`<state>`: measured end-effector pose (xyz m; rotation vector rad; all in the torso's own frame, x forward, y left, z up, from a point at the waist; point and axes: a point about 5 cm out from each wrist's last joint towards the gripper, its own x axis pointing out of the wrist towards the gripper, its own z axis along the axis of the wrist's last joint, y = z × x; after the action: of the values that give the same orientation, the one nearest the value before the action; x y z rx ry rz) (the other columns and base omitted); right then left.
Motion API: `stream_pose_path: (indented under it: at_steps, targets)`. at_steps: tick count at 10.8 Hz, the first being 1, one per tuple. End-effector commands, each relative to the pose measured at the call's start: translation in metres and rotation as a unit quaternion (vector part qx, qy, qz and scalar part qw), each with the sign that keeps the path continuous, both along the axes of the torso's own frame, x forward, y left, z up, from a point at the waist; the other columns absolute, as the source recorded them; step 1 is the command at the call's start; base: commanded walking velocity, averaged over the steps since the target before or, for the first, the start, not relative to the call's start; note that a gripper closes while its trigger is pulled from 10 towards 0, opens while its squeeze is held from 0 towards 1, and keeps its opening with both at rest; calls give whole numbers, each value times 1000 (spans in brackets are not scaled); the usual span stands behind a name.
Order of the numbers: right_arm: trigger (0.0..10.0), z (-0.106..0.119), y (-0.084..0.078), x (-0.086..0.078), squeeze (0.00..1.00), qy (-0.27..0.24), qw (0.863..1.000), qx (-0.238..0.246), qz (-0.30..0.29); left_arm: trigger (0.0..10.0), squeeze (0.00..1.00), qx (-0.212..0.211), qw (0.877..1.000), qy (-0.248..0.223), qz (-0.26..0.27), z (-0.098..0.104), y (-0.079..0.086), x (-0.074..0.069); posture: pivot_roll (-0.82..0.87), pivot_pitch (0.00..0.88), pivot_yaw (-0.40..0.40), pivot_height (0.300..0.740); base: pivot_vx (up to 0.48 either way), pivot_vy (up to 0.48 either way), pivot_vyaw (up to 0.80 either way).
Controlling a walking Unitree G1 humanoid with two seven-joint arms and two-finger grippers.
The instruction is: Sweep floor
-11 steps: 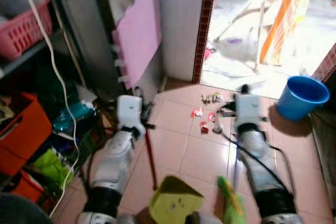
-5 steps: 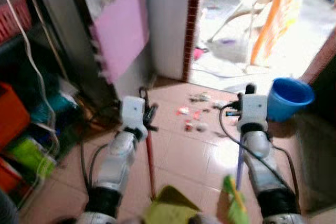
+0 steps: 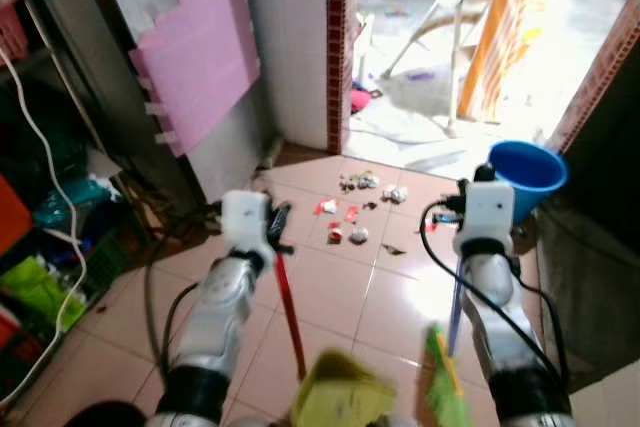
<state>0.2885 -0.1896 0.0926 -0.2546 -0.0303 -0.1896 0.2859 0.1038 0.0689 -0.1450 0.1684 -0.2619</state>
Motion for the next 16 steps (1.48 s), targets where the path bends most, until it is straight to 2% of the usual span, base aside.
stream_pose_path:
  at_steps: [1,2,4,5,7,8,9,11,14,16]
  targets:
    - [10000,1,2,-2,0,-5,1000,-3,-1,10000,0,-11,1000,-9,7,5,2,0,-119,0,120,740,0,0,0]
    - [10000,1,-1,1,0,-10,1000,3,-24,10000,0,-7,1000,-1,-6,3,1,3,-132,0,138,740,0,0,0]
    - [10000,15,3,12,0,-32,999,8,-24,10000,0,5,999,-26,-18,18,3,21,-127,0,130,740,0,0,0]
    - [10000,4,0,2,0,-12,1000,11,-26,10000,0,3,999,-31,-19,19,2,21,-120,0,107,740,0,0,0]
    - [10000,-1,2,-4,0,0,1000,4,-5,10000,0,-2,1000,-26,-12,15,2,18,-120,0,78,740,0,0,0]
    - [10000,-2,0,-1,0,2,1000,8,-4,10000,0,-12,1000,-23,-3,13,0,14,-107,0,86,740,0,439,-800]
    - [10000,3,0,4,0,-7,1000,19,-13,10000,0,0,999,-37,-27,17,-4,12,-105,0,90,740,0,428,-800]
    - [10000,6,7,4,0,-12,1000,10,6,10000,0,-1,999,-37,-32,18,-5,14,-104,0,82,740,244,414,0]
    - [10000,3,5,2,0,-4,1000,7,12,10000,0,-10,999,-27,-17,14,-8,10,-104,0,77,740,244,415,0]
    - [10000,3,9,4,0,1,999,-3,32,10000,0,-16,1000,-17,-8,10,-13,7,-75,0,18,740,0,0,0]
